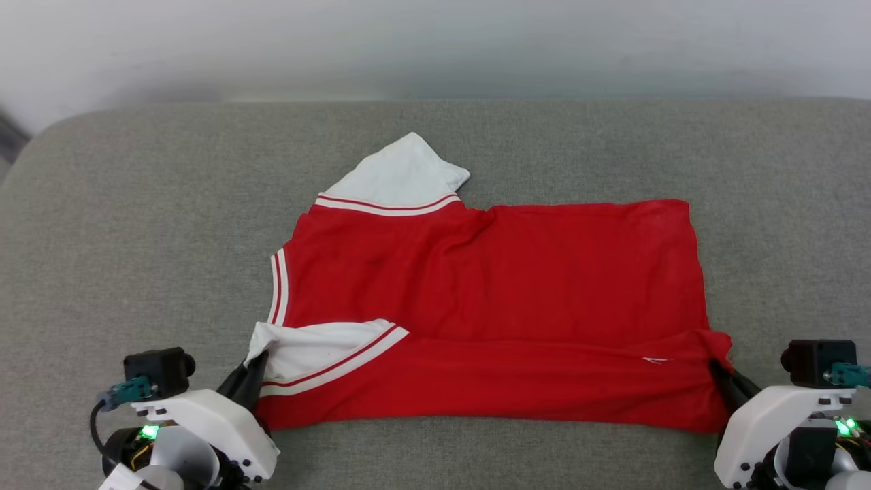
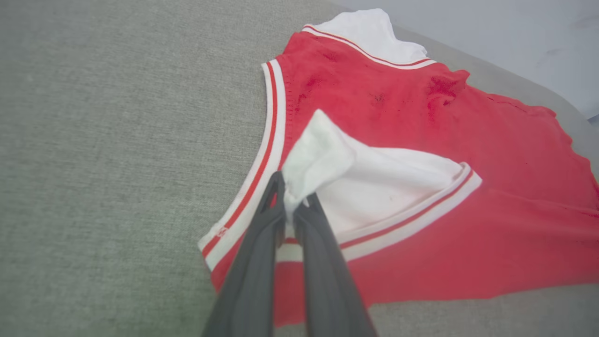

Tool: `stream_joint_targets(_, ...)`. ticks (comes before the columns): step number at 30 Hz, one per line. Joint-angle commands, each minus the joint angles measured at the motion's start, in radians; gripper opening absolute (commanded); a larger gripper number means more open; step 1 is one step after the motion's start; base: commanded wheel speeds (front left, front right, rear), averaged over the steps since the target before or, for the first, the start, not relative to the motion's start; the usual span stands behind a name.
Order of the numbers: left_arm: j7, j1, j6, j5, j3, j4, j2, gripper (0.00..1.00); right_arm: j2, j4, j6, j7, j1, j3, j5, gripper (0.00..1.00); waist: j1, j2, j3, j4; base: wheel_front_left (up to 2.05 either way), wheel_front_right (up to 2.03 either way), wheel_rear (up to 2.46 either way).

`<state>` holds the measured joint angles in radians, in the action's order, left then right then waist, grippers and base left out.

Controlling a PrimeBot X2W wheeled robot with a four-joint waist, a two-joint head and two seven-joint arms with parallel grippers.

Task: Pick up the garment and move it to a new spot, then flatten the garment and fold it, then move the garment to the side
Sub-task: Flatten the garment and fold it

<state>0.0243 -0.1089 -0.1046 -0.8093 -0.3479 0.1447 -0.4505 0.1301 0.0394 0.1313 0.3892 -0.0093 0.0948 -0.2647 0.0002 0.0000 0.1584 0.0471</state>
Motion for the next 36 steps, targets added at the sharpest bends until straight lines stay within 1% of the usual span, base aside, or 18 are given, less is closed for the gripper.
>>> stream_joint_targets(1,0.002,-0.019,0.011,-0.002,-0.006,0.022,0.009,0.00,0.008,0.019,-0.001,-0.002,-0.024,-0.005,-0.004,0.00,-0.0002,0.0000,0.017,-0.007,0.00,0.00,0.00)
stream_joint_targets(8,0.011,-0.070,0.062,-0.013,-0.037,0.152,0.037,0.00,0.028,0.119,-0.001,-0.038,-0.072,-0.038,-0.005,0.00,-0.0002,0.0000,0.042,-0.015,0.00,0.00,0.00)
stream_joint_targets(9,0.015,-0.076,0.071,-0.018,-0.042,0.169,0.042,0.00,0.026,0.132,-0.001,-0.046,-0.077,-0.042,-0.008,0.12,-0.0002,0.0000,0.043,-0.015,0.00,0.00,0.00)
stream_joint_targets(10,0.019,-0.081,0.078,-0.020,-0.048,0.182,0.045,0.00,0.025,0.147,-0.001,-0.049,-0.078,-0.049,-0.013,0.39,-0.0002,0.0000,0.042,-0.015,0.00,0.00,0.00)
stream_joint_targets(11,0.023,-0.086,0.083,-0.020,-0.052,0.194,0.047,0.15,0.025,0.160,-0.001,-0.052,-0.077,-0.053,-0.022,1.00,-0.0002,0.0000,0.040,-0.014,0.00,0.00,0.00)
stream_joint_targets(12,0.023,-0.090,0.087,-0.021,-0.054,0.205,0.051,0.45,0.027,0.166,-0.001,-0.064,-0.078,-0.060,-0.029,1.00,-0.0002,0.0000,0.036,-0.012,0.00,0.00,0.00)
stream_joint_targets(13,0.015,-0.094,0.086,-0.021,-0.052,0.212,0.053,0.93,0.028,0.164,-0.001,-0.086,-0.082,-0.061,-0.034,1.00,-0.0002,0.0000,0.031,-0.011,0.00,0.00,0.00)
stream_joint_targets(14,0.005,-0.097,0.085,-0.021,-0.048,0.216,0.054,1.00,0.027,0.169,-0.001,-0.103,-0.082,-0.059,-0.042,1.00,-0.0002,0.0000,0.026,-0.010,0.00,0.00,0.00)
stream_joint_targets(18,-0.021,-0.084,0.077,-0.025,-0.030,0.216,0.044,1.00,0.017,0.151,-0.001,-0.199,-0.060,-0.046,-0.059,1.00,-0.0002,0.0000,-0.010,-0.006,0.00,0.00,0.00)
stream_joint_targets(21,-0.007,-0.062,0.067,-0.031,-0.021,0.190,0.021,1.00,0.014,0.122,-0.001,-0.257,-0.036,-0.036,-0.059,1.00,-0.0002,0.0000,-0.042,-0.006,0.00,0.00,0.00)
stream_joint_targets(24,0.033,-0.051,0.068,-0.026,-0.019,0.140,-0.030,1.00,0.007,0.073,-0.001,-0.290,-0.002,-0.020,-0.047,1.00,-0.0002,0.0000,-0.072,-0.003,0.00,0.00,0.00)
stream_joint_targets(25,0.055,-0.044,0.070,-0.027,-0.022,0.120,-0.048,1.00,0.005,0.055,-0.001,-0.293,0.010,-0.012,-0.039,1.00,-0.0002,0.0000,-0.081,-0.003,0.00,0.00,0.00)
stream_joint_targets(27,0.113,-0.031,0.060,-0.043,-0.020,0.077,-0.082,1.00,0.000,0.019,-0.001,-0.293,0.035,-0.003,-0.023,1.00,-0.0002,0.0000,-0.093,-0.006,0.00,0.00,0.00)
stream_joint_targets(30,0.234,-0.012,0.053,-0.071,-0.030,0.019,-0.142,1.00,-0.014,-0.030,-0.001,-0.287,0.062,0.003,-0.008,1.00,-0.0002,0.0000,-0.110,-0.020,0.00,0.00,0.00)
stream_joint_targets(32,0.315,0.001,0.047,-0.109,-0.031,-0.019,-0.167,1.00,-0.026,-0.060,-0.001,-0.281,0.075,0.001,0.000,1.00,-0.0002,0.0000,-0.116,-0.031,0.00,0.00,0.00)
stream_joint_targets(36,0.450,0.033,0.012,-0.171,-0.026,-0.075,-0.218,1.00,-0.043,-0.105,-0.001,-0.276,0.084,-0.012,0.011,1.00,-0.0002,0.0000,-0.112,-0.062,0.00,0.00,0.00)
